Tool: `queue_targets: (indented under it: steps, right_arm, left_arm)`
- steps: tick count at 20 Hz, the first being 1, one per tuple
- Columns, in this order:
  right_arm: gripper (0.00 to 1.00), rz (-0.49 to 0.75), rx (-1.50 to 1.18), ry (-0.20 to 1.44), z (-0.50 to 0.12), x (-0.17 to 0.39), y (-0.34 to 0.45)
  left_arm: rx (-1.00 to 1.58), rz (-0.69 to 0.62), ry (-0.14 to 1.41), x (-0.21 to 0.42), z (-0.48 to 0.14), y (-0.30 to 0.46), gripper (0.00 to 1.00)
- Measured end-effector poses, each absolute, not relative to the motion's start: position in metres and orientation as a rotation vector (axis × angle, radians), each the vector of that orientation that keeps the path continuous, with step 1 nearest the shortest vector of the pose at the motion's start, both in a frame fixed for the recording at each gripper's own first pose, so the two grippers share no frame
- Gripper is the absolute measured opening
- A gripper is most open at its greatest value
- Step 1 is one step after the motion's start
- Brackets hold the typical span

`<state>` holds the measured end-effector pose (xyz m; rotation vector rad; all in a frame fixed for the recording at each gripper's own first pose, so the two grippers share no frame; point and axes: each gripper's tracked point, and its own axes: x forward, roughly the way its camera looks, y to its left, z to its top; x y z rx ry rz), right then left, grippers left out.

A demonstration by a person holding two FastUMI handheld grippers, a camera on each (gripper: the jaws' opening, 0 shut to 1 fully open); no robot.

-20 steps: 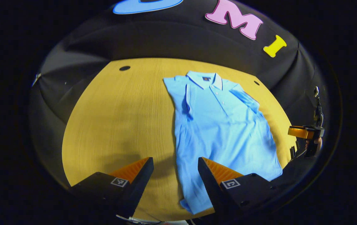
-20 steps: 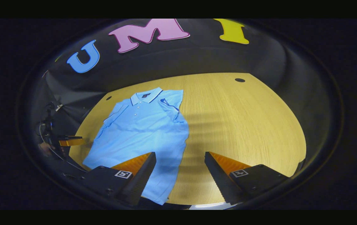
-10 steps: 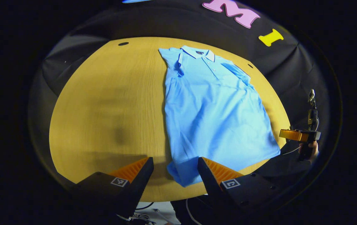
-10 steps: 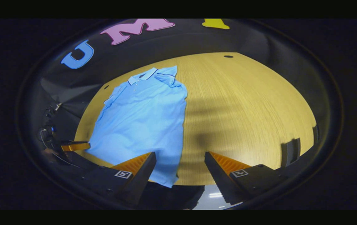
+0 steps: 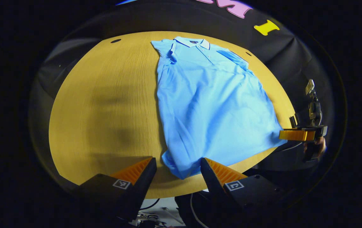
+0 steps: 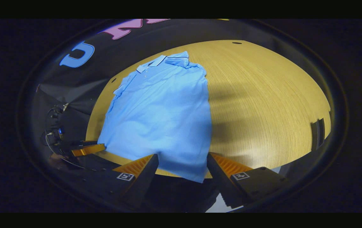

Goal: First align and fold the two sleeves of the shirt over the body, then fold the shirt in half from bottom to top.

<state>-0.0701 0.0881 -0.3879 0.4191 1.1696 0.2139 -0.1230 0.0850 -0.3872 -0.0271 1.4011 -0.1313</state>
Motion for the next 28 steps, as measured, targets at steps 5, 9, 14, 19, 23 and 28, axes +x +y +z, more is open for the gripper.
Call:
queue_targets:
  steps: [5, 9, 14, 19, 23, 28]
  right_arm:
    - [0.37, 0.194, 0.422, 1.199, -0.403, -0.069, 0.088]
    - [0.05, 0.197, 0.562, 1.195, -0.402, -0.066, 0.094]
    - [0.07, 0.32, 0.599, 1.133, -0.396, -0.061, 0.108]
    - [0.07, 0.441, 0.647, 1.064, -0.367, -0.039, 0.134]
    - [0.07, 0.523, 0.622, 1.01, -0.335, -0.016, 0.152]
    - [0.07, 0.583, 0.627, 0.888, -0.282, 0.044, 0.161]
  left_arm:
    - [0.053, -0.143, 1.38, -0.118, -0.392, 0.086, 0.77]
    - [-0.001, -0.143, 1.354, -0.111, -0.393, 0.083, 0.18]
    - [-0.131, -0.11, 1.333, -0.106, -0.389, 0.08, 0.07]
    - [-0.116, -0.209, 1.252, -0.09, -0.367, 0.063, 0.07]
    - [-0.185, -0.213, 1.165, -0.049, -0.336, 0.045, 0.07]
    - [-0.206, -0.226, 1.049, 0.013, -0.3, 0.035, 0.07]
